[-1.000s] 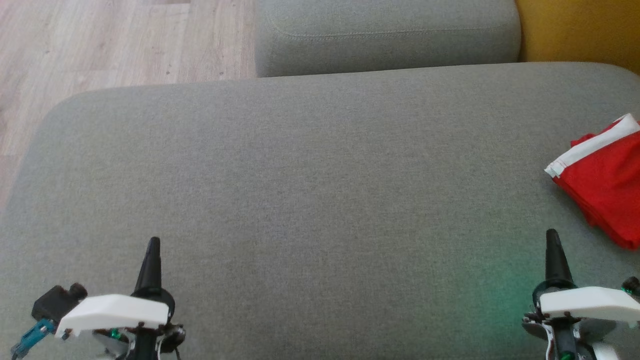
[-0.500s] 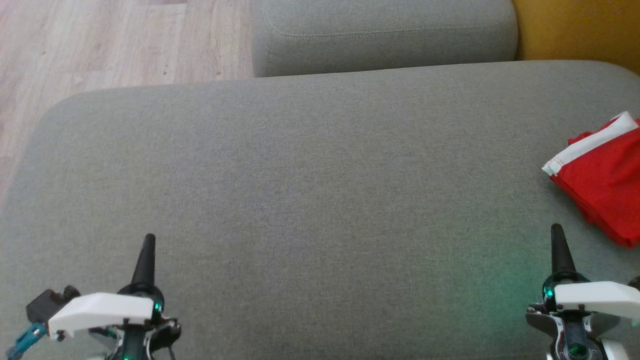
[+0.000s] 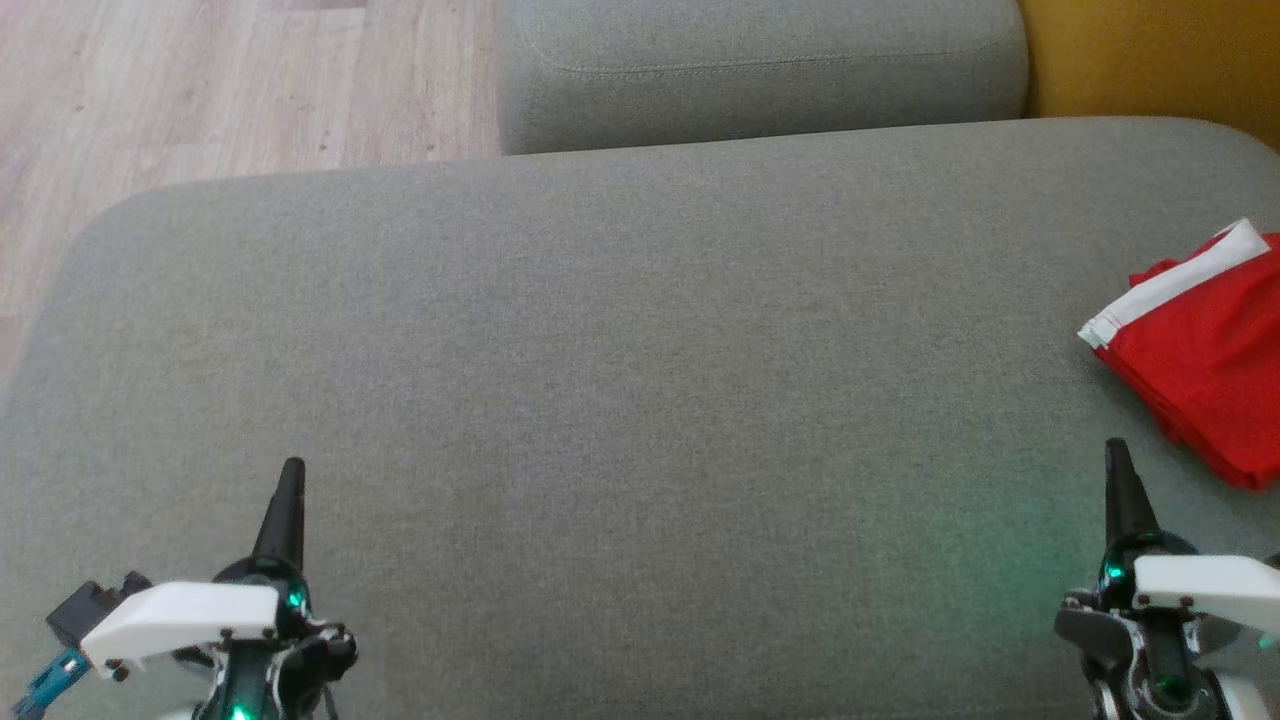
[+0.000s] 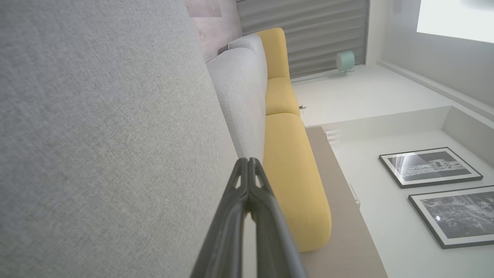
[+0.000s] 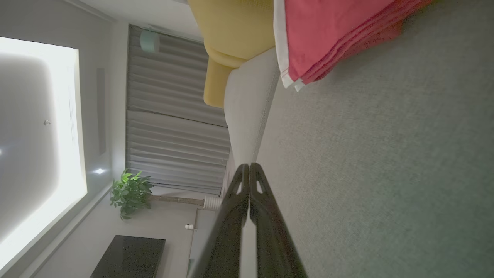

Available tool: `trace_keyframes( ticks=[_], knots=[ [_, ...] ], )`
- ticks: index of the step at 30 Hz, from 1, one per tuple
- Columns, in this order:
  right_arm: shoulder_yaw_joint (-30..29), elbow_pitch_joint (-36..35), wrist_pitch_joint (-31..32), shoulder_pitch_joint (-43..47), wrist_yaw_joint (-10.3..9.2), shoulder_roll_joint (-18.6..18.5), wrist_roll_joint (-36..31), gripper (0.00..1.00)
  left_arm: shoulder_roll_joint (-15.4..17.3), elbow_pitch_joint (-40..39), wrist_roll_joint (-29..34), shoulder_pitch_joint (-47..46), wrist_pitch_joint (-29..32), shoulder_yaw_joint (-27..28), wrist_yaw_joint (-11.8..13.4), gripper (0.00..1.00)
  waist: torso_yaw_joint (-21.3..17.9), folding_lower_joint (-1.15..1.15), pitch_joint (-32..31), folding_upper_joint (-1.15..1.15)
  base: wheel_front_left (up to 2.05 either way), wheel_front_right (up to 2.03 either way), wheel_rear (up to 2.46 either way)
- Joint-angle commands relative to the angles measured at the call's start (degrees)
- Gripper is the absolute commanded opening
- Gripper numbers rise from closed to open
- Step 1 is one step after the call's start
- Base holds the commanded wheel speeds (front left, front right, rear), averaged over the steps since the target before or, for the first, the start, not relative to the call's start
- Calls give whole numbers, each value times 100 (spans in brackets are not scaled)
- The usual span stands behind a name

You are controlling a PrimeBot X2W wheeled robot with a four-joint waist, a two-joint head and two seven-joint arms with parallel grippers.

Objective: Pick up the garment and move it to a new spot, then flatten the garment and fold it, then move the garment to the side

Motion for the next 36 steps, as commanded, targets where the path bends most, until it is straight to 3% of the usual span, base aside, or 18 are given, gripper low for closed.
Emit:
trace_keyframes(
  ticks=[1,15,36],
  knots=[
    [72,-225,43,-327,-4,-41,162,0,102,-160,-142,-372,58,241,-50,0,-2,0,0,0,0,0,0],
    [-3,-241,325,-440,-4,-48,1367,0,94,-36,-1260,-536,355,457,-235,0,-56,0,7,0,0,0,0],
    [-4,-241,329,-442,-4,-48,1385,0,59,-31,-1235,-542,399,510,-237,0,-57,0,7,0,0,0,0]
  ],
)
